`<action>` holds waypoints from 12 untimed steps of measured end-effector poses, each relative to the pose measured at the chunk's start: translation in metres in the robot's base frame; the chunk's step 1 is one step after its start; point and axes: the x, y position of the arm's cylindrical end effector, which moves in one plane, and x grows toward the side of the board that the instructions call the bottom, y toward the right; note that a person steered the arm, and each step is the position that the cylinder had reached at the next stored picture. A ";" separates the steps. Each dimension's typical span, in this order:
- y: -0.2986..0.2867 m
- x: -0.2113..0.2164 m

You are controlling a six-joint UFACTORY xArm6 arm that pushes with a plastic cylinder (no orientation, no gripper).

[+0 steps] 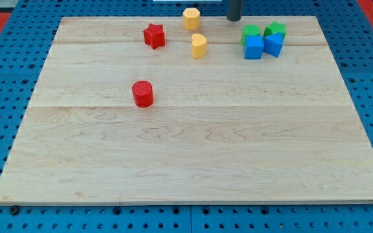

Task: Push the yellow hexagon above the red star

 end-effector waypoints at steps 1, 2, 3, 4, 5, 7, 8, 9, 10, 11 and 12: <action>-0.020 -0.001; -0.050 0.002; -0.080 0.057; -0.079 0.090; -0.078 0.043; -0.035 0.000; -0.125 0.000; -0.157 0.035; -0.186 0.061; -0.188 0.055; -0.186 0.055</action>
